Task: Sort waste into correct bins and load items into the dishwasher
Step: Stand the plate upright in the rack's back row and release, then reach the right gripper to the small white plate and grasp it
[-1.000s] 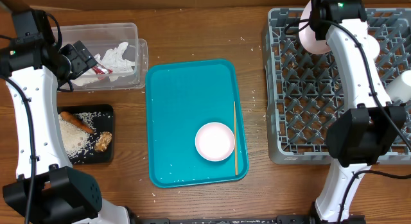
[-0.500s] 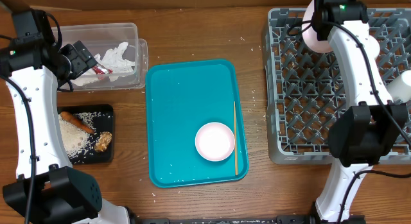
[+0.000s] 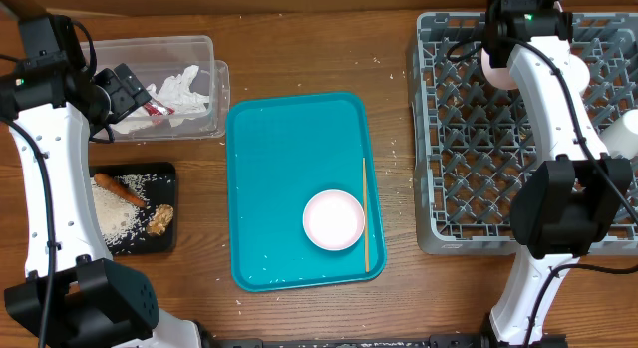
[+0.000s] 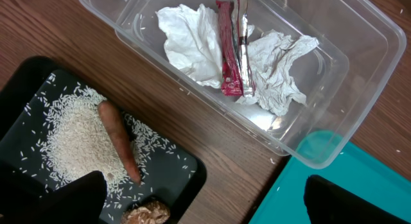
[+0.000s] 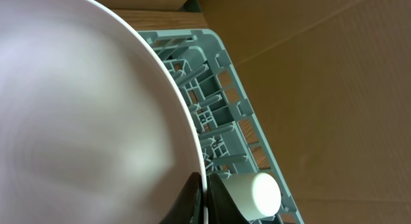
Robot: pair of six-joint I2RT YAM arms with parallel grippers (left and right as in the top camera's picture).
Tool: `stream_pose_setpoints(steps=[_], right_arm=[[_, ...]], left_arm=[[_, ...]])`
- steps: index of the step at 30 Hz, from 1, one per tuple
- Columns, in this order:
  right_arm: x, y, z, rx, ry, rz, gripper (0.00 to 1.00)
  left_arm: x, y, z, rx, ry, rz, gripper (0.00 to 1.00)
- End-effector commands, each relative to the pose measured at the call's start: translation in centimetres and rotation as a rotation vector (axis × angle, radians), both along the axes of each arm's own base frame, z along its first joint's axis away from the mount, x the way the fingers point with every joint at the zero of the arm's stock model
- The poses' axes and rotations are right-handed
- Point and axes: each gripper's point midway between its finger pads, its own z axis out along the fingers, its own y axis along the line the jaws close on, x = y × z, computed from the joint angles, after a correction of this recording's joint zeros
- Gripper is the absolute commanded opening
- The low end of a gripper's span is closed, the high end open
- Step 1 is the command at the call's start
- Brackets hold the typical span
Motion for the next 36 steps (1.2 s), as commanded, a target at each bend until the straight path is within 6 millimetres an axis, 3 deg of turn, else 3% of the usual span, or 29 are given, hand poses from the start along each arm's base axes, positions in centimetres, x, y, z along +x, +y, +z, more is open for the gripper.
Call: stream_pose_setpoints(steps=[1, 6, 7, 11, 12, 13, 18, 23, 27, 29, 33, 36], right_arm=[[0.0, 0.9, 0.0, 0.001, 0.014, 0.023, 0.04], [0.5, 3.7, -0.2, 0.012, 0.017, 0.079, 0.04], [0.6, 4.2, -0.2, 0.014, 0.011, 0.085, 0.10], [0.5, 6.0, -0.1, 0.047, -0.030, 0.082, 0.84], [0.4, 6.4, -0.3, 0.076, -0.031, 0.088, 0.96], [0.4, 6.9, -0.5, 0.116, -0.028, 0.098, 1.00], [-0.1, 11.3, -1.6, 0.458, -0.002, 0.189, 1.00], [-1.7, 15.4, 1.6, 0.705, 0.001, 0.277, 1.00], [-4.9, 21.4, 4.1, 1.023, 0.087, 0.434, 1.00], [-6.9, 24.2, 4.4, 1.175, 0.167, 0.505, 1.00], [-10.9, 27.1, 3.3, 1.310, 0.357, 0.533, 1.00], [-12.4, 29.1, 1.5, 1.299, 0.449, 0.528, 1.00]], left_arm=[[0.0, 0.1, -0.3, -0.010, 0.003, 0.017, 1.00], [0.0, 0.1, -0.3, -0.010, 0.003, 0.017, 1.00], [0.0, 0.1, -0.3, -0.010, 0.003, 0.017, 1.00], [0.0, 0.1, -0.3, -0.010, 0.003, 0.017, 1.00], [0.0, 0.1, -0.3, -0.010, 0.003, 0.017, 1.00], [0.0, 0.1, -0.3, -0.010, 0.003, 0.017, 1.00], [0.0, 0.1, -0.3, -0.010, 0.003, 0.017, 1.00], [0.0, 0.1, -0.3, -0.010, 0.003, 0.017, 1.00], [0.0, 0.1, -0.3, -0.010, 0.003, 0.017, 1.00], [0.0, 0.1, -0.3, -0.010, 0.003, 0.018, 1.00], [0.0, 0.1, -0.3, -0.010, 0.003, 0.018, 1.00], [0.0, 0.1, -0.3, -0.010, 0.003, 0.018, 1.00]])
